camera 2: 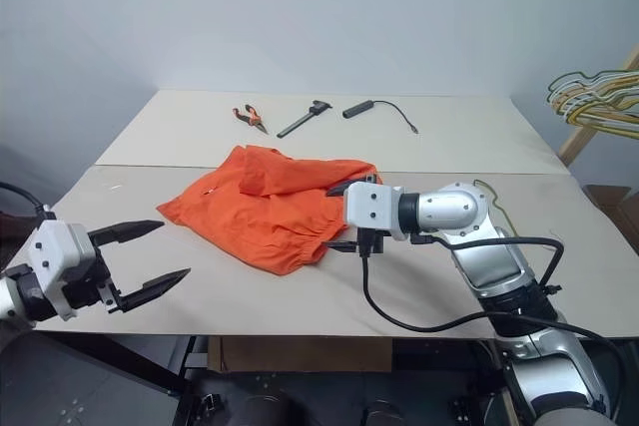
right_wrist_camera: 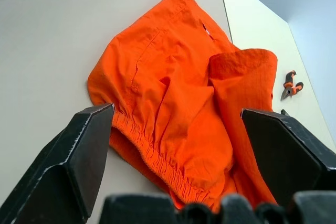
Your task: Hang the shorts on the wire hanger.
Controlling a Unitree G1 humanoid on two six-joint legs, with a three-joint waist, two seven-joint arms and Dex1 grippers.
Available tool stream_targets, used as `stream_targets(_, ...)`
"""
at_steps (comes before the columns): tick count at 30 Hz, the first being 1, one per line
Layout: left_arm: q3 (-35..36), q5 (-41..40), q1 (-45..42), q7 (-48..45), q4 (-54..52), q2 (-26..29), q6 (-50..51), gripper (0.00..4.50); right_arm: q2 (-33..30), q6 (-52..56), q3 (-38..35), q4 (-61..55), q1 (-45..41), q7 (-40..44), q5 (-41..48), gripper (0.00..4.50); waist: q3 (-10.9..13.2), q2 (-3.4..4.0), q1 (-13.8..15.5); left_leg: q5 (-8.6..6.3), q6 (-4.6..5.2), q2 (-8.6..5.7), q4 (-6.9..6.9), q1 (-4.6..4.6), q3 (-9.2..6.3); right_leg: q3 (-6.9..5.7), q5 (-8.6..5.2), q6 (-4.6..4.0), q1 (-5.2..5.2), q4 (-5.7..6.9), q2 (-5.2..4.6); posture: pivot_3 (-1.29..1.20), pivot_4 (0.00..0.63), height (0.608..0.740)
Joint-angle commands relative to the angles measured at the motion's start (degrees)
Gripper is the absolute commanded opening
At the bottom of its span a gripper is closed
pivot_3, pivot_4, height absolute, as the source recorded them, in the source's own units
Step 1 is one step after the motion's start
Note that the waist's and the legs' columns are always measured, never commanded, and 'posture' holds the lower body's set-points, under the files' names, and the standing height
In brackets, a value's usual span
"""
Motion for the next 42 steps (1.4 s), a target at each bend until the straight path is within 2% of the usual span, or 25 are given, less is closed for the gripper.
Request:
stream_targets(1,0.8,-0.8,-0.6,0.3,-0.2,0.9,1.1,4.50,-0.3,0.3,-1.3,-2.3,-0.2,-0.6,0.6,4.47,0.0,0.00,0.0,0.00,0.00,0.00,0.00,0.00,0.00,0.00,0.00,0.00,0.00,0.00,0.00,0.26,0.000,0.740)
stream_targets(14,-0.7,1.5,-0.6,-0.1,0.2,1.3,1.0,4.50,-0.1,1.8,-0.5,-3.3,-0.4,-0.8,0.4,4.47,0.0,0.00,-0.1,0.00,0.00,0.00,0.00,-0.01,0.00,0.00,0.00,0.00,-0.01,0.00,0.00,0.25,0.000,0.740)
stream_targets(18,-3.8,6.7,-0.3,0.1,2.2,3.3,0.1,4.50,0.5,8.4,2.8,-6.2,-1.2,0.4,0.2,4.47,0.0,0.00,-0.4,0.00,0.00,0.01,0.00,0.00,0.00,0.00,-0.02,-0.02,-0.01,0.01,0.01,0.23,0.000,0.740)
stream_targets(21,-4.5,7.6,-0.5,0.3,2.7,3.4,0.4,4.50,0.6,15.5,7.5,-10.2,-2.2,1.7,-0.9,4.47,0.0,0.00,-0.7,0.00,-0.01,0.02,0.00,-0.01,0.01,-0.01,-0.03,-0.04,-0.03,0.01,0.01,0.22,0.000,0.740)
stream_targets(24,-5.4,9.3,0.5,-0.6,3.2,4.2,0.2,4.50,1.9,19.7,12.2,-12.4,-3.1,0.6,-4.0,4.47,0.0,0.00,-1.0,-0.01,-0.03,0.04,0.00,-0.03,0.03,-0.02,-0.03,-0.05,-0.07,0.02,0.01,0.20,0.000,0.740)
stream_targets(28,-6.0,10.5,0.6,-1.0,4.3,4.9,0.0,4.50,5.0,20.1,19.6,-10.6,-4.2,-2.9,-12.0,4.47,0.0,0.00,-1.1,-0.03,-0.07,0.06,0.00,-0.01,0.07,-0.03,-0.06,-0.10,-0.10,0.05,0.01,0.20,0.000,0.740)
stream_targets(34,-6.4,10.9,-0.8,-1.4,5.3,5.3,-0.2,4.50,13.2,23.0,24.8,-2.9,-8.7,-8.4,-20.3,4.47,0.0,-0.03,-1.1,0.01,-0.23,0.08,0.00,-0.04,0.11,-0.07,-0.08,-0.14,-0.17,0.13,0.04,0.19,0.000,0.740)
stream_targets(39,-7.0,11.1,-0.9,-1.5,4.8,5.0,0.2,4.50,15.4,21.8,30.4,4.2,-11.4,-9.5,-27.7,4.47,-0.1,-0.15,-1.0,0.02,-0.30,0.08,0.00,-0.09,0.13,-0.14,-0.09,-0.15,-0.20,0.12,0.04,0.20,0.000,0.740)
stream_targets(42,-6.6,11.1,-0.3,-1.5,4.2,4.7,0.3,4.50,16.4,21.3,31.8,6.7,-11.2,-10.1,-30.4,3.89,-0.1,-0.19,-1.1,0.02,-0.35,0.12,-0.01,-0.08,0.12,-0.18,-0.11,-0.18,-0.20,0.15,0.05,0.21,0.000,0.740)
